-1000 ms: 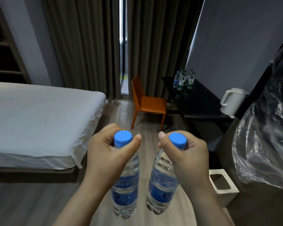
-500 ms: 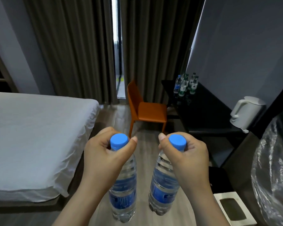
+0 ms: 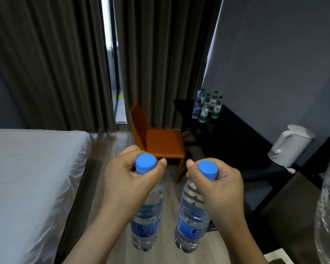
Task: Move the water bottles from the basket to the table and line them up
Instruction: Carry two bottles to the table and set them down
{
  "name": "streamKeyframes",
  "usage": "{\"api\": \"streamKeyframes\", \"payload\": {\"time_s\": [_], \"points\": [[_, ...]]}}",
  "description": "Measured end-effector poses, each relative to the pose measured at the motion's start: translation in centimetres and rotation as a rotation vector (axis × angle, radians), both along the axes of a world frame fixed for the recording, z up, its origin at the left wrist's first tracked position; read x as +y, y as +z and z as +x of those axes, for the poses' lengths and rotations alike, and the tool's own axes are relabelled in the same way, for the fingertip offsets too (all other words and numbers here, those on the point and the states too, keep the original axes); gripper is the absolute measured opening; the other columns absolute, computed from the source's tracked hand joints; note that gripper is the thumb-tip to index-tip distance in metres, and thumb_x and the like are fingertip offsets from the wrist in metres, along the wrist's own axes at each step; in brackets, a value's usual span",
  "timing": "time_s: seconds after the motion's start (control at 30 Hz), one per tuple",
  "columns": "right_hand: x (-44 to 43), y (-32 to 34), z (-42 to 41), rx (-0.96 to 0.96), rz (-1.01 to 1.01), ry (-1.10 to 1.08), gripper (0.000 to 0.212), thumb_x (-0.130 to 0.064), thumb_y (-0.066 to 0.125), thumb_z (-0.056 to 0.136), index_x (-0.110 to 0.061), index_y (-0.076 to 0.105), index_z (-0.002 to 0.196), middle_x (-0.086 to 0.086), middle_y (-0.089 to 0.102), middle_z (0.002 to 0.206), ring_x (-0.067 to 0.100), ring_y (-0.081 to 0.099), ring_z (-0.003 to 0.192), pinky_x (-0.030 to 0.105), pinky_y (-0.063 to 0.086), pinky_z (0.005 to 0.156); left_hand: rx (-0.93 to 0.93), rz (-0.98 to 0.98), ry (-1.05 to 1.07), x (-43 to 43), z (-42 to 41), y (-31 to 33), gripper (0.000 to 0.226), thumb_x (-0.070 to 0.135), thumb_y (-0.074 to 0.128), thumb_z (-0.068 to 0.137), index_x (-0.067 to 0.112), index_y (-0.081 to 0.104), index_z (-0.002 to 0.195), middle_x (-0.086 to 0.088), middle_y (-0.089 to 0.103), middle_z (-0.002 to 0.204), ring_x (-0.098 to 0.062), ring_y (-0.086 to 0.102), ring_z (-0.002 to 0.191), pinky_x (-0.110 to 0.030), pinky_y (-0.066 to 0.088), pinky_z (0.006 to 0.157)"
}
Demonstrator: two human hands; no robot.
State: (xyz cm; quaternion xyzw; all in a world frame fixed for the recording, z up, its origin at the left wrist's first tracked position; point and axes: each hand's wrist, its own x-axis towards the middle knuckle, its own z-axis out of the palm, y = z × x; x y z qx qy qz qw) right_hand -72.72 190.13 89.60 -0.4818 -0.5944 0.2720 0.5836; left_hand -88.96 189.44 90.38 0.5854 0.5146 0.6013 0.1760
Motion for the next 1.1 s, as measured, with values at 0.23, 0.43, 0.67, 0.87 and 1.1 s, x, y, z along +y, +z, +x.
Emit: {"api": "streamKeyframes", "payload": {"time_s": [0.23, 0.43, 0.67, 0.87, 1.1], "points": [[9.1, -0.6, -1.9, -0.036, -0.008, -0.071, 0.028, -0.022, 0.071, 0.081, -0.006, 0.061, 0.060, 0.008, 0.062, 0.059, 0.018, 0.056, 0.052, 0.014, 0.045, 0.047, -0.002, -0.049, -0.096, 10.5, -1.8, -0.5, 0.028, 0.017, 0.075, 0.072, 0.016, 0.057, 0.051, 0.001, 0.051, 0.060, -0.008, 0.052, 0.059, -0.011, 0.039, 0.053], [17.7, -1.9, -2.1, 0.016, -0.058, -0.105, 0.025, -0.025, 0.071, 0.080, -0.012, 0.063, 0.059, 0.007, 0.063, 0.061, 0.016, 0.058, 0.054, 0.011, 0.045, 0.050, 0.018, -0.049, -0.131, 19.5, -1.7, -1.5, 0.035, 0.015, 0.075, 0.072, 0.022, 0.050, 0.049, 0.002, 0.048, 0.055, -0.005, 0.050, 0.055, -0.008, 0.037, 0.052], [29.4, -1.8, -0.6, 0.099, -0.044, -0.105, 0.029, -0.021, 0.074, 0.079, -0.006, 0.060, 0.059, 0.013, 0.059, 0.058, 0.015, 0.053, 0.050, 0.017, 0.045, 0.048, 0.045, -0.053, -0.147, 31.1, -0.4, -1.3, 0.024, 0.018, 0.076, 0.072, 0.014, 0.060, 0.056, -0.006, 0.056, 0.061, -0.010, 0.054, 0.060, -0.011, 0.041, 0.054], [38.4, -0.9, 0.7, 0.084, -0.033, -0.109, 0.029, -0.026, 0.071, 0.079, -0.006, 0.060, 0.061, 0.013, 0.058, 0.058, 0.018, 0.053, 0.050, 0.018, 0.046, 0.049, 0.030, -0.046, -0.121, 40.4, 0.5, -1.0, 0.021, 0.020, 0.075, 0.073, 0.014, 0.062, 0.058, -0.008, 0.058, 0.064, -0.014, 0.057, 0.061, -0.023, 0.048, 0.056], [47.7, -2.4, 0.8, 0.041, -0.090, -0.150, 0.033, -0.029, 0.071, 0.079, -0.004, 0.059, 0.062, 0.012, 0.058, 0.059, 0.021, 0.054, 0.050, 0.018, 0.046, 0.048, 0.026, -0.089, -0.176, 50.4, 0.3, -2.3, 0.025, 0.027, 0.076, 0.073, 0.017, 0.059, 0.057, -0.005, 0.056, 0.059, -0.014, 0.056, 0.058, -0.021, 0.046, 0.054]]}}
